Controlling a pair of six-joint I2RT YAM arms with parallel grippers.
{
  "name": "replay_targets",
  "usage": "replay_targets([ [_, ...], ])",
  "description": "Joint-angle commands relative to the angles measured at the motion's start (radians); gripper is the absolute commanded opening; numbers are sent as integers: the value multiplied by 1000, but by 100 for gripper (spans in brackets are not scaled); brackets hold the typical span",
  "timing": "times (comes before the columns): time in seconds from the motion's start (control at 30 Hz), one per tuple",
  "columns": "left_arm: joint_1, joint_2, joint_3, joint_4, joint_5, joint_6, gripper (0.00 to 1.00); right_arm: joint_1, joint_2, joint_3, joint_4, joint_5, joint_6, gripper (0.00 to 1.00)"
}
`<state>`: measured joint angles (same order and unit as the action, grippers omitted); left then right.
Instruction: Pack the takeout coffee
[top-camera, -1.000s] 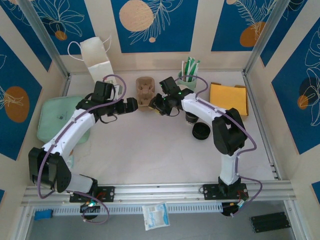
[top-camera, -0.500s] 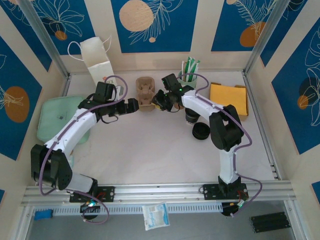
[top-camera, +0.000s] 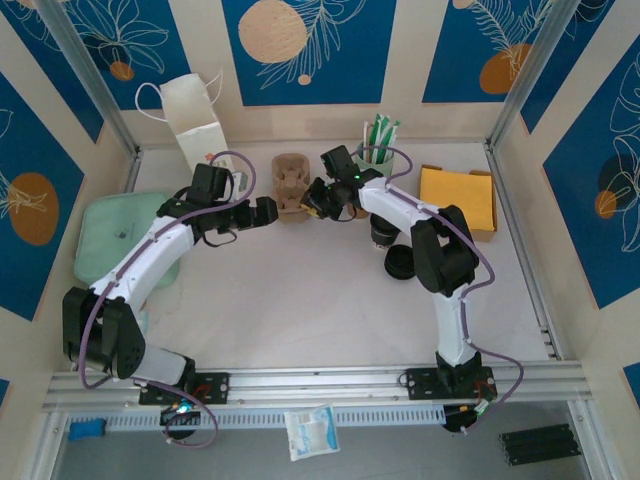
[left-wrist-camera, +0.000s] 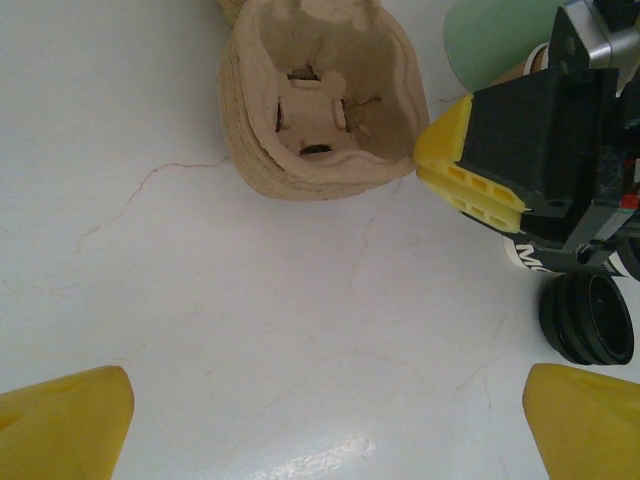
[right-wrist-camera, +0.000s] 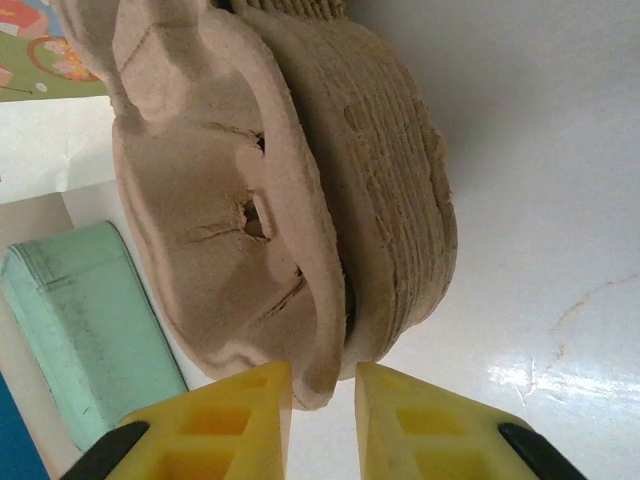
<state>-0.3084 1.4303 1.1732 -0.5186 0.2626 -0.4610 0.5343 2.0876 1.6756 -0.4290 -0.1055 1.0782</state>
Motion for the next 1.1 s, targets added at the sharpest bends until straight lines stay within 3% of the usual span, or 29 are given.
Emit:
replay_targets([
  [0.0,10,10,24,-9,21,31,100,-6,23,42,-13,-24,8,24],
  [0.43,11,9,30,-21,18,33,99,-15,54,54,-5,-38,8,15],
  [0.6,11,3,29,-23,10,34,100,-23,48,46,7,-55,3,0],
  [1.07,12,-10,25,-10,3,-3,99,-62,-24,100,42,-158,-38,0],
])
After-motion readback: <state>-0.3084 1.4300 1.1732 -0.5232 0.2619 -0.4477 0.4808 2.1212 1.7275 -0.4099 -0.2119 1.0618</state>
